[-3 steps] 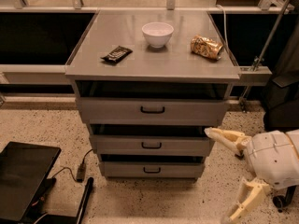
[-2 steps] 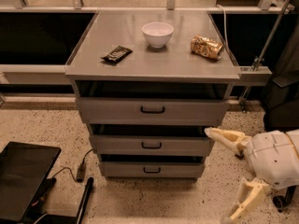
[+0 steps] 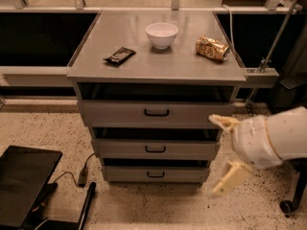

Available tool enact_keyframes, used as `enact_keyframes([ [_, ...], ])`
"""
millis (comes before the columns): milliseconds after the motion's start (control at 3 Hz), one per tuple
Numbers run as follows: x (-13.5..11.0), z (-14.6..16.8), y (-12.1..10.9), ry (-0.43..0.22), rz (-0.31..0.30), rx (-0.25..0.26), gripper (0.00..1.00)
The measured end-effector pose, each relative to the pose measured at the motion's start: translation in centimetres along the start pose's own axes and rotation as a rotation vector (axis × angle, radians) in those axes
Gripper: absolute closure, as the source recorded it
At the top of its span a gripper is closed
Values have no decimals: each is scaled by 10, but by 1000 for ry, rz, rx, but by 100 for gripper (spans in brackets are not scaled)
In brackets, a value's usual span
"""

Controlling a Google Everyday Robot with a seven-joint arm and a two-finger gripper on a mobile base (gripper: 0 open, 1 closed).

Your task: Open middle drawer

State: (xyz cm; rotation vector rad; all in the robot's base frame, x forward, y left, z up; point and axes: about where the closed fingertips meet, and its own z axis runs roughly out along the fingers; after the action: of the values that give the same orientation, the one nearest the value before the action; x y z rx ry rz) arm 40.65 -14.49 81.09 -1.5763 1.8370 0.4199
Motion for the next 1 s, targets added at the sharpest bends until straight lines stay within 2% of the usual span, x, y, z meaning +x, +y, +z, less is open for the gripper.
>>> enact_keyframes([
  [333,15,8,-56,136,21,153,0],
  [667,38,13,-109,173,47,314,0],
  [1000,56,25,-141,74,60,360,0],
])
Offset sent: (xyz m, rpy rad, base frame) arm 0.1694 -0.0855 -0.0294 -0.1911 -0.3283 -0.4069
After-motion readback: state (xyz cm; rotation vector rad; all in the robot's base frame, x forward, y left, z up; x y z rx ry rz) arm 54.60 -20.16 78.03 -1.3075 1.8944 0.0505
